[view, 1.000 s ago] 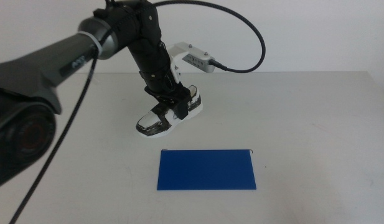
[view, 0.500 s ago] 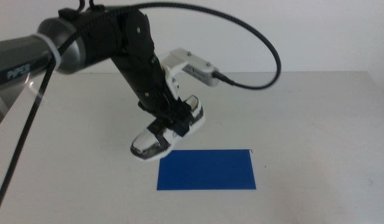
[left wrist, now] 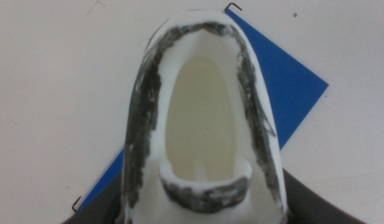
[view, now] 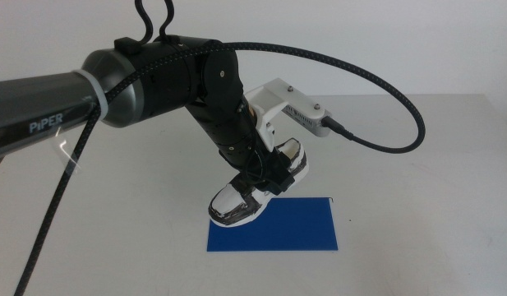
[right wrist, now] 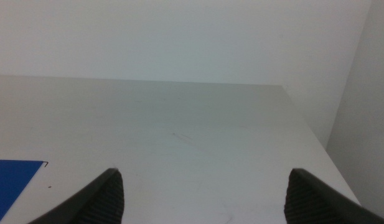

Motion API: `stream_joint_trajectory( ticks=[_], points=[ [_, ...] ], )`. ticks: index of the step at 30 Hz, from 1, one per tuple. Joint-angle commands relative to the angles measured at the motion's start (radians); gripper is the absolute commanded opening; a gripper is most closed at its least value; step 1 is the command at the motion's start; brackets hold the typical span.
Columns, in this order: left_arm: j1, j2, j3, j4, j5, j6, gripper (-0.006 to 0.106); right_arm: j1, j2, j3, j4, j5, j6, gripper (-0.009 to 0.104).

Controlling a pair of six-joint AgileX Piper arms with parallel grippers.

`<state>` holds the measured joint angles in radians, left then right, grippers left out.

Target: Use one arm to grab the shoe from the table and place it on the mat.

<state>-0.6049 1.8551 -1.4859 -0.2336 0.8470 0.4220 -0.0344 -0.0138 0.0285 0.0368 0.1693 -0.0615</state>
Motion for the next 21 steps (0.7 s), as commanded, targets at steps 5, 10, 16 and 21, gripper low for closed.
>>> stream_joint_trajectory(
  ticks=[5,10,16,21],
  points=[
    [-0.004,-0.057,-0.025,0.000,-0.046,-0.001,0.019,-0.005,-0.020,-0.010,-0.008,-0.079,-0.013,0.066],
    [-0.004,-0.033,-0.025,0.004,-0.044,0.005,0.019,-0.005,-0.020,-0.010,-0.008,-0.079,-0.013,0.066],
    [-0.006,0.001,-0.047,-0.012,-0.027,0.093,0.019,-0.005,-0.020,-0.010,-0.008,-0.079,-0.013,0.066],
    [-0.006,0.024,-0.072,-0.042,0.029,0.258,0.019,-0.005,-0.020,-0.010,-0.008,-0.079,-0.013,0.066]
  ],
)
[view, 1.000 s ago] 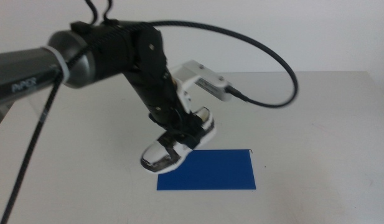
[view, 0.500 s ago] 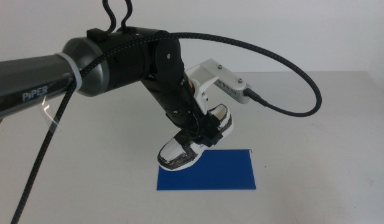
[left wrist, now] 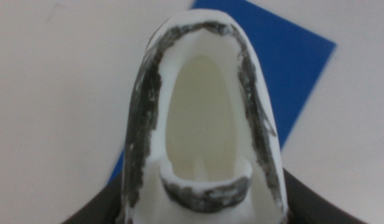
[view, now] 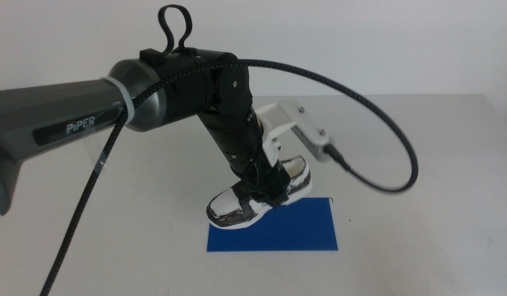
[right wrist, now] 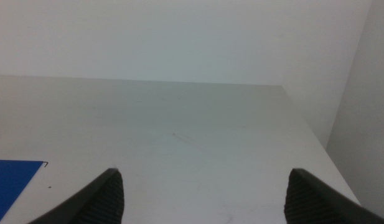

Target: Use one arm to grab the shoe from the table and place it on the mat.

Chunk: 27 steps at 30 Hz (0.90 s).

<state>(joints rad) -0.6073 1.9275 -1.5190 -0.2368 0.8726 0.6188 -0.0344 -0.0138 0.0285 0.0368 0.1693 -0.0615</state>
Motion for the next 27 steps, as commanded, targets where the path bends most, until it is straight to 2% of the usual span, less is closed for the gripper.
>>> stream_joint_trajectory(
  ticks=[1,12,22,27],
  points=[
    [-0.003,-0.047,-0.038,-0.041,0.015,0.100,0.019,-0.005,-0.020,-0.010,-0.008,-0.079,-0.013,0.066],
    [-0.003,-0.044,-0.038,-0.093,0.042,0.584,0.017,-0.005,-0.020,-0.010,-0.008,-0.079,-0.013,0.066],
    [-0.003,-0.044,-0.038,-0.171,0.011,0.611,0.017,-0.005,-0.020,-0.010,-0.008,-0.079,-0.013,0.066],
    [-0.003,-0.029,-0.038,-0.177,0.002,0.609,0.017,-0.005,-0.020,-0.010,-0.008,-0.079,-0.013,0.066]
  ],
)
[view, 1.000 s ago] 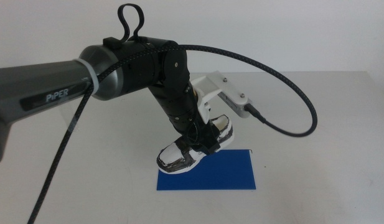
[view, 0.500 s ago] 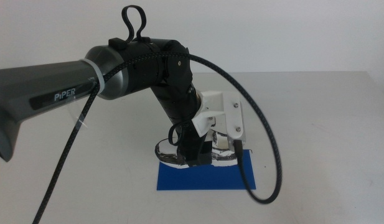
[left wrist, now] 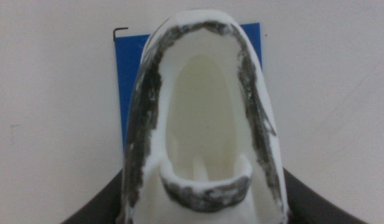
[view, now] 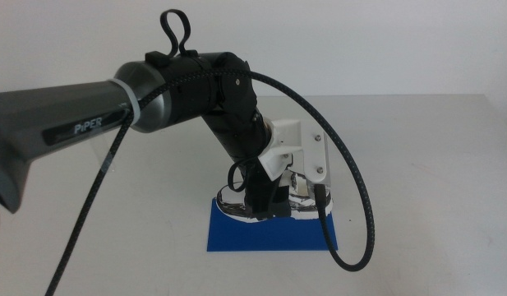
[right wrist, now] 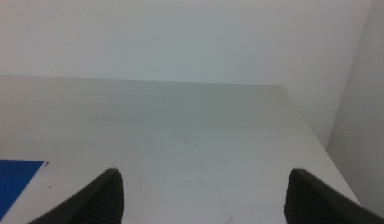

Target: Use one arm to grab the shoe from the table and place it on the mat.

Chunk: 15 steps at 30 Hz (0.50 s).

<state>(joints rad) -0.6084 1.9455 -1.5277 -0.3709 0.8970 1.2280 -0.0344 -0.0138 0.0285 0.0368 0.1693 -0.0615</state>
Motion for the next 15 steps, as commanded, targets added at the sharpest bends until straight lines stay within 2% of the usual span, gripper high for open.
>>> stream_joint_trajectory(
  ticks=[1,15],
  points=[
    [-0.002,-0.039,-0.030,-0.042,-0.023,0.000,0.017,-0.005,-0.020,-0.010,-0.008,-0.079,-0.013,0.066],
    [-0.001,0.051,-0.028,-0.039,-0.034,0.000,0.017,-0.005,-0.020,-0.010,-0.008,-0.079,-0.013,0.066]
  ],
)
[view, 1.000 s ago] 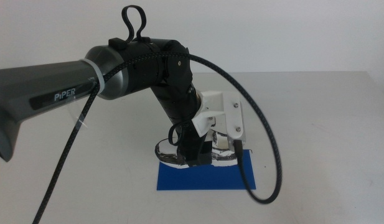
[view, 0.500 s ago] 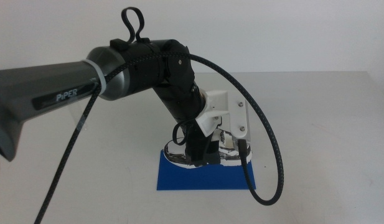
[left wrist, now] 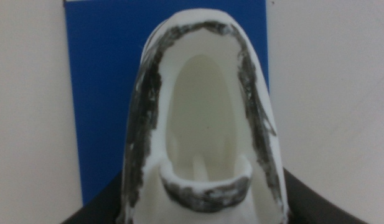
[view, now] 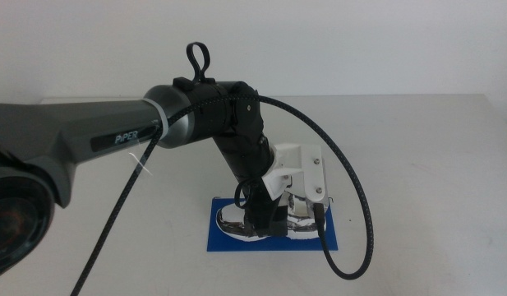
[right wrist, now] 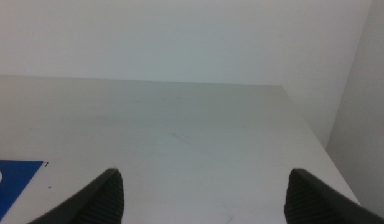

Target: Use one arm to grab the shoe from the table and place it on the mat.

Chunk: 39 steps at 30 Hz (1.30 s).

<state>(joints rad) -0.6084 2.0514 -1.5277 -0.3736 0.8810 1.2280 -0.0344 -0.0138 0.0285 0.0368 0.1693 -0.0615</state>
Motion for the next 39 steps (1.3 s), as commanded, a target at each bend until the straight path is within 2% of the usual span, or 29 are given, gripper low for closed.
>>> stream_joint_trajectory(
  ticks=[1,12,13,17,21,35,39],
  points=[
    [-0.001,-0.050,-0.028,-0.037,-0.018,0.000,0.017,-0.005,-0.020,-0.010,-0.008,-0.079,-0.013,0.066],
    [-0.001,-0.015,-0.028,-0.028,-0.029,0.000,0.017,-0.005,-0.020,-0.010,-0.008,-0.079,-0.013,0.066],
    [0.001,-0.015,-0.028,-0.032,-0.005,-0.002,0.065,-0.005,-0.020,-0.010,-0.008,-0.079,-0.013,0.066],
    [0.001,-0.015,-0.028,-0.032,0.013,-0.001,0.094,-0.005,-0.020,-0.010,-0.008,-0.079,-0.013,0.066],
    [0.001,-0.015,-0.049,-0.029,0.070,0.002,0.094,-0.005,-0.020,-0.010,-0.008,-0.079,-0.013,0.066],
    [0.004,-0.015,-0.163,0.071,0.254,-0.082,0.094,-0.005,-0.020,-0.010,-0.008,-0.079,-0.013,0.066],
    [0.011,-0.015,-0.205,0.072,0.314,-0.087,0.094,-0.005,-0.020,-0.010,-0.008,-0.079,-0.013,0.066]
  ],
)
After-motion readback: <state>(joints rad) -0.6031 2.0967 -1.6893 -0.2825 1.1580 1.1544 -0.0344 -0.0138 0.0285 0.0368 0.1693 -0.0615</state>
